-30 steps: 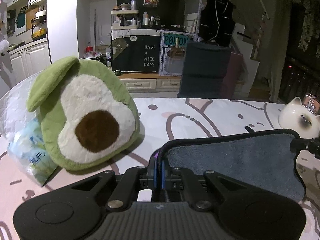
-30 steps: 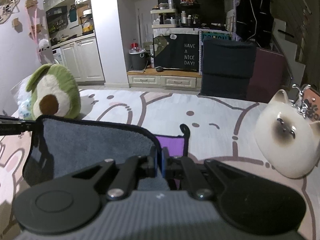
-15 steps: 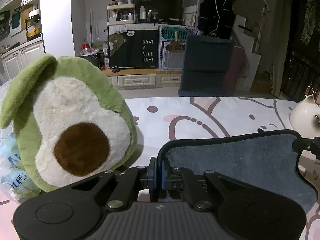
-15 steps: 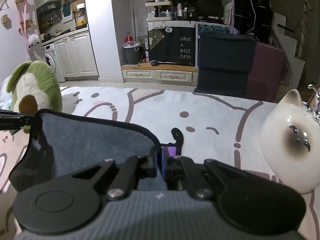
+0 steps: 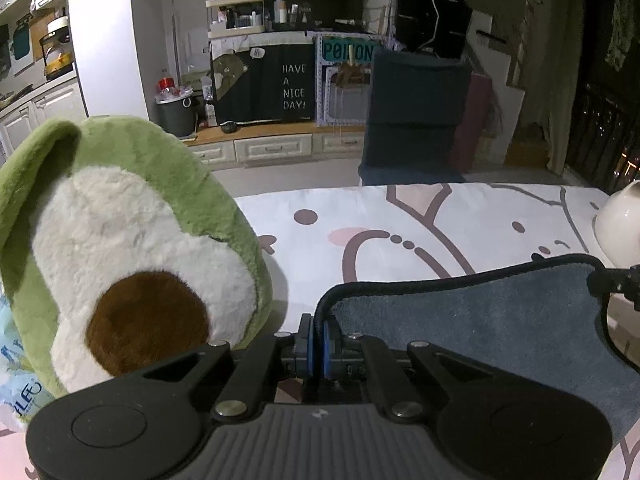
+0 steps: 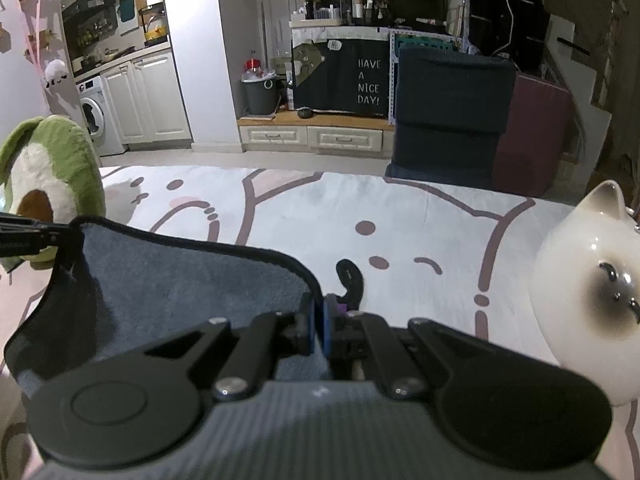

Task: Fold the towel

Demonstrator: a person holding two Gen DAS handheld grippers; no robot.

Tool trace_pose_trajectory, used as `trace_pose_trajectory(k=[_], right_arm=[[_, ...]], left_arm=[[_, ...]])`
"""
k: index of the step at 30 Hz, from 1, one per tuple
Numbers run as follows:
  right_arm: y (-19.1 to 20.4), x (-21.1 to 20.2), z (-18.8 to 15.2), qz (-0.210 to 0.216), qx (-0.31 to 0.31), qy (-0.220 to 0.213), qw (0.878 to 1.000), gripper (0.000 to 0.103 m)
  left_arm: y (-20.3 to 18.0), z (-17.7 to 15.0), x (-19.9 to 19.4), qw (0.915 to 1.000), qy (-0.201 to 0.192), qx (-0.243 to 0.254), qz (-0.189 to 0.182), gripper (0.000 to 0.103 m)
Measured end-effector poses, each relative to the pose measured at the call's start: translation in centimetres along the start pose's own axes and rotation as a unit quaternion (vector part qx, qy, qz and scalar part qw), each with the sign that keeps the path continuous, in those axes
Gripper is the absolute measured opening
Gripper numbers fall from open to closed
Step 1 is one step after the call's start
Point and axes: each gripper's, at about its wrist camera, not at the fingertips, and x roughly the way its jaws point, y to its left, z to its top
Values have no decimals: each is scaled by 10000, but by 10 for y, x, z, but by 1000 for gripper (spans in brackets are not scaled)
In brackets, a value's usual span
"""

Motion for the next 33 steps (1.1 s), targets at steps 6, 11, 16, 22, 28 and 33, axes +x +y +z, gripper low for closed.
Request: trace_pose_trajectory(k=[6, 11, 16, 22, 28, 33], right_arm=[[1, 3, 2, 21, 68, 9, 10000, 5], [3, 9, 3, -19, 53, 108, 9999, 5], [0, 14, 5, 75, 276, 260, 9993, 17], [-2, 8, 7, 165, 414, 217, 9988, 65], [1, 5, 7, 157, 447, 287, 9985, 100], [3, 4, 6, 81, 546, 405, 9977, 103]], left_arm=[[3, 4, 7, 9999, 109, 1, 0, 5], [3, 1, 18, 9996, 272, -42, 13, 7], [3, 2, 23, 9984, 526, -179, -61, 29], [2, 0, 20, 9979, 580, -256, -107, 72], [-1, -4, 14, 9974, 628, -342, -84, 96], [-3, -5, 6, 9970, 676, -367, -88, 103]])
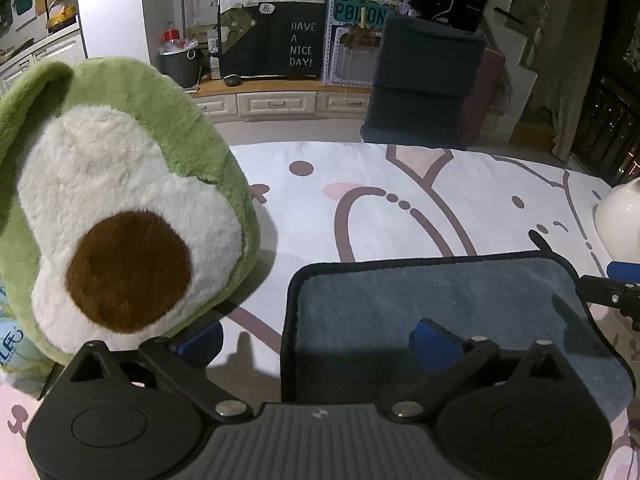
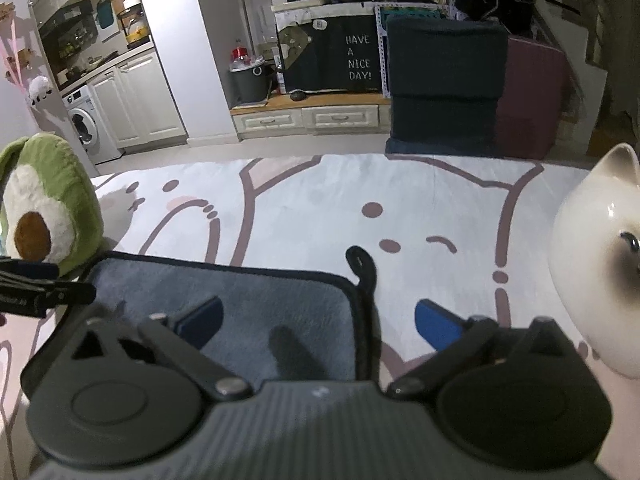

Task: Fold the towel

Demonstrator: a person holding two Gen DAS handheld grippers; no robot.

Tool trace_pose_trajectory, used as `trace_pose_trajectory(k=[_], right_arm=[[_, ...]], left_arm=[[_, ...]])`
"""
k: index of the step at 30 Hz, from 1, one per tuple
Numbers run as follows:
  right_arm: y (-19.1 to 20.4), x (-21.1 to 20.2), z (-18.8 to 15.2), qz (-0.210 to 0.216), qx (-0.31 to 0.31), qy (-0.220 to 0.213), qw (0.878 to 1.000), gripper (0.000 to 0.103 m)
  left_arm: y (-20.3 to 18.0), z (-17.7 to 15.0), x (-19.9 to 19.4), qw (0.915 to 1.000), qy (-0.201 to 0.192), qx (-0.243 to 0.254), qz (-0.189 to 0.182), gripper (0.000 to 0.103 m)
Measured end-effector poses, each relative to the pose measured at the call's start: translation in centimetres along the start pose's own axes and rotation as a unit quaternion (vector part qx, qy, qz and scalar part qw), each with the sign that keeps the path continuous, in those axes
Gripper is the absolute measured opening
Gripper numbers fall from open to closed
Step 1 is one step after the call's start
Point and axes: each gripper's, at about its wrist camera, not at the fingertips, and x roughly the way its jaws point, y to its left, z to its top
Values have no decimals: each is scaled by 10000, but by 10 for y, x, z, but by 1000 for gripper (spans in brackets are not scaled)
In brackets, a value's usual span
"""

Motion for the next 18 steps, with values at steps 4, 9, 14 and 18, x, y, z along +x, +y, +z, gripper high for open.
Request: trace_pose_trajectory(k=[4, 9, 14, 18], right_arm=[[3, -4, -3, -77, -54, 62, 9999, 103], [8, -11, -4, -65, 15, 141, 9999, 103], [12, -20, -5, -68, 21, 138, 9999, 103], [15, -29, -7, -71, 46, 147, 9999, 103]], left_arm=[[-2, 0, -8, 10000, 13, -33, 0, 103], [-5, -1, -17, 10000, 42, -57, 7, 103], [-9, -6, -26, 10000, 52, -75, -15, 103], [-12, -10, -34, 9999, 67, -78, -15, 103]])
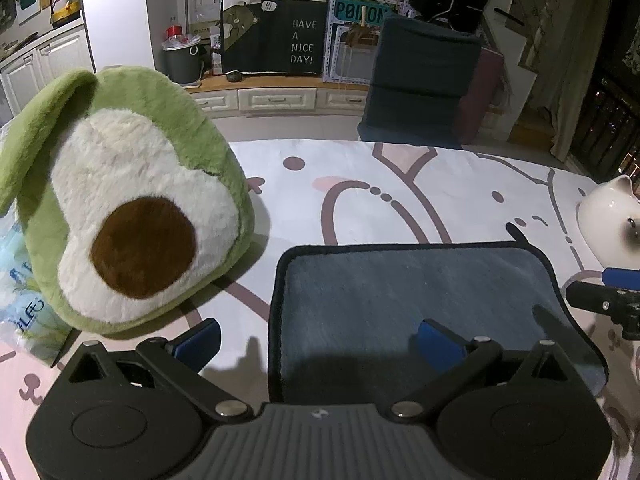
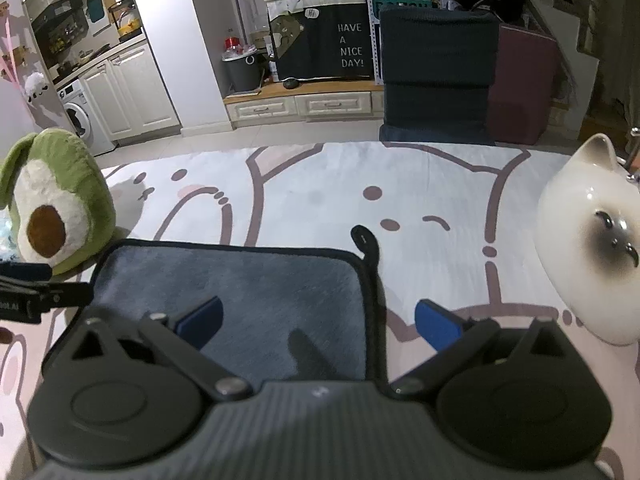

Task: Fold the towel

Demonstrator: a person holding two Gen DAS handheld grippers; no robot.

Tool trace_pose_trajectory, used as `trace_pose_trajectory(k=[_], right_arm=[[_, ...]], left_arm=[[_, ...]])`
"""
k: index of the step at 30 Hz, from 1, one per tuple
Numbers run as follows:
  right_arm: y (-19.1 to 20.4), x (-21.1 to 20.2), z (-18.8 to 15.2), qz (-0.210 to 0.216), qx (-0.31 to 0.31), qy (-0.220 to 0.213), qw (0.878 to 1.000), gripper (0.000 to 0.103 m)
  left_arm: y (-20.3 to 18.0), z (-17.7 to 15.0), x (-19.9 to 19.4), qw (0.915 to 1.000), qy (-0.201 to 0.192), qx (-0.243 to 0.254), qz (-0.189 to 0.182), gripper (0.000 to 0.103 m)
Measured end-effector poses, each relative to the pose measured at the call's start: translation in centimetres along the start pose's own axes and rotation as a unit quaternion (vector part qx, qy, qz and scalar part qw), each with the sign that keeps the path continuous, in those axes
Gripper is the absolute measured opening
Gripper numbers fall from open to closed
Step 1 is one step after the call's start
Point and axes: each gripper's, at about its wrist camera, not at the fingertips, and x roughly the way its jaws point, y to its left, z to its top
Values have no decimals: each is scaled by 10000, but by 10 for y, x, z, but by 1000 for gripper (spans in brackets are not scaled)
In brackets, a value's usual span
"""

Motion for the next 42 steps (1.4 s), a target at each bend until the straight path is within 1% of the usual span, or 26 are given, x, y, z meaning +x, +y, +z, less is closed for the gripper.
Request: trace_pose_trajectory(k=[8, 17, 30, 42], right_arm=[[4, -21, -6, -36, 84, -2, 10000, 103], [13, -52, -16, -123, 6, -115, 9999, 103], [25, -97, -36, -101, -43, -261, 9996, 103], [36, -129, -53, -133, -105, -363, 9992, 103]], left_arm=[[-6, -7, -22, 9999, -99, -12, -33, 103], [-15, -14, -55, 9996, -266, -16, -36, 103], [-31, -38, -96, 9992, -390, 49, 66, 103], [-37, -58, -132, 9987, -493, 39, 131, 103]])
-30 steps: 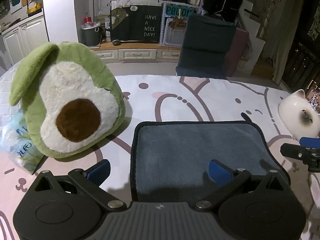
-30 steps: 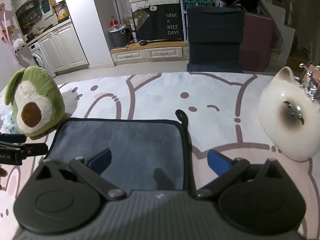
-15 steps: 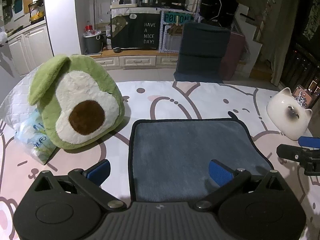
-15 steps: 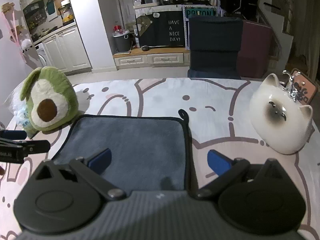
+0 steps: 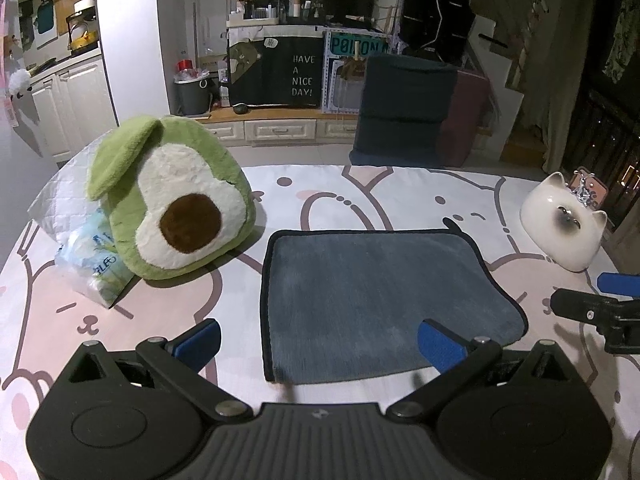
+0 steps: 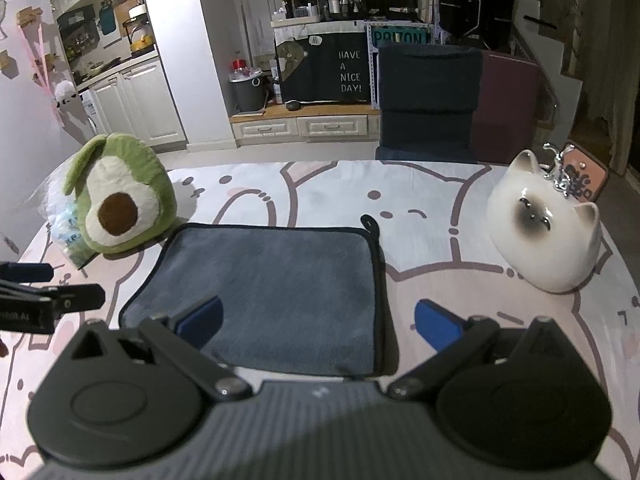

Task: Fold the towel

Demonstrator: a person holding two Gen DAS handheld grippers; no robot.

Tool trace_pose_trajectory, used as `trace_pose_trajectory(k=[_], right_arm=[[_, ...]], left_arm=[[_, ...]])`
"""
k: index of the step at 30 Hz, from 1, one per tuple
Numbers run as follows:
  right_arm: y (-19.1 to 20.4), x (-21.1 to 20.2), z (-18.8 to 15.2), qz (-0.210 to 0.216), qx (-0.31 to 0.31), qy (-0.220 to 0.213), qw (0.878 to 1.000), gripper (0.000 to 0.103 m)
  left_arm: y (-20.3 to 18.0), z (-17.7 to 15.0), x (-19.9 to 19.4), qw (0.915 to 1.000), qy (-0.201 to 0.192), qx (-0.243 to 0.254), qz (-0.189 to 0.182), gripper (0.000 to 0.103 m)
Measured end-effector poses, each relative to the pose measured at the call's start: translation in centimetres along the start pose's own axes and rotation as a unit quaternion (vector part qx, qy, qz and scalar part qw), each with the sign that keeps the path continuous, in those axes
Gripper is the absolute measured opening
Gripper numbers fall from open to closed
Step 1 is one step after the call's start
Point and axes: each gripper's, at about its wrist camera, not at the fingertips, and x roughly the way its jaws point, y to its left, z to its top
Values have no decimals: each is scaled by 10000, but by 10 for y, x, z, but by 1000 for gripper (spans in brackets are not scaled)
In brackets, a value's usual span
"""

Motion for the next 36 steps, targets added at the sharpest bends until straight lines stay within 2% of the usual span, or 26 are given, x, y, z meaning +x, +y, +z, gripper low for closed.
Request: trace_pose_trajectory(k=[36], right_arm=[[17, -107, -61, -86, -75, -396, 9992, 103]], left_arm=[[-20, -60, -113, 9987, -418, 265, 152, 103]])
